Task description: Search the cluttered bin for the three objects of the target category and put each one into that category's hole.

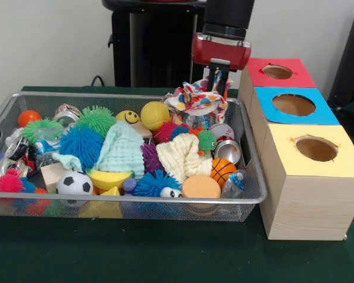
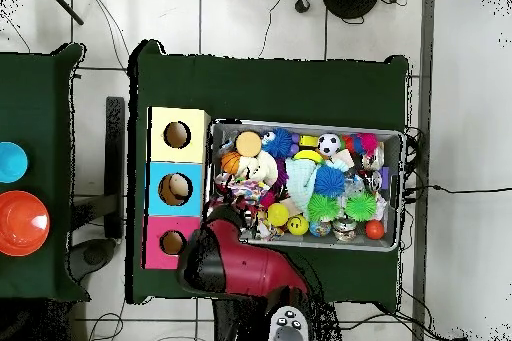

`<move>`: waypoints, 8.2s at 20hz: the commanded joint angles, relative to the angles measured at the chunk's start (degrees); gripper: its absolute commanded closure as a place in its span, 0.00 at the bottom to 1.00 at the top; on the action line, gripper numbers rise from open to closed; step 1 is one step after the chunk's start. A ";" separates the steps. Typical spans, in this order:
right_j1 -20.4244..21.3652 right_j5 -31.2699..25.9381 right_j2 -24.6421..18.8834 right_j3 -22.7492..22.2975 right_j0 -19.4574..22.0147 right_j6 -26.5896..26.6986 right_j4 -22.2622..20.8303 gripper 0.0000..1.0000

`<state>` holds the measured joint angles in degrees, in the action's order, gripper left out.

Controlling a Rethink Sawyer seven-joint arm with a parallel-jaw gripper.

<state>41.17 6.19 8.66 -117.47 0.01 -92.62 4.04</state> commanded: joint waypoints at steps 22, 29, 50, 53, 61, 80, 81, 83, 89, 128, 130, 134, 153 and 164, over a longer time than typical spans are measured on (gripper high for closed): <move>-5.91 -12.59 5.32 6.44 -18.14 -19.61 23.95 1.00; -6.41 -15.83 9.80 9.12 -20.79 -17.99 25.26 1.00; 1.16 -25.72 10.72 11.14 -17.38 -13.93 21.08 1.00; 0.29 -24.26 10.11 11.58 -17.81 -15.19 21.76 1.00; -2.35 -22.85 9.91 14.10 -18.18 -16.79 22.73 1.00; -8.14 -17.83 6.66 16.27 -17.94 -20.44 25.97 1.00; -8.28 -18.53 7.20 16.64 -18.61 -20.97 26.45 1.00; -8.79 -19.30 7.62 17.09 -18.95 -21.56 27.21 1.00; -10.36 -19.56 6.64 17.22 -18.66 -21.92 29.30 1.00; -15.45 -17.47 9.78 24.21 -23.85 -25.09 29.90 1.00; -15.57 -17.02 9.67 24.20 -23.58 -24.88 29.72 1.00; -15.98 -16.63 9.89 24.55 -23.60 -24.80 29.63 1.00; -16.77 -17.85 11.43 26.92 -22.52 -23.28 28.49 1.00; -18.48 -18.63 13.77 29.51 -23.15 -23.56 28.45 1.00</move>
<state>26.20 -13.07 23.90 -90.67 -24.88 -105.42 33.28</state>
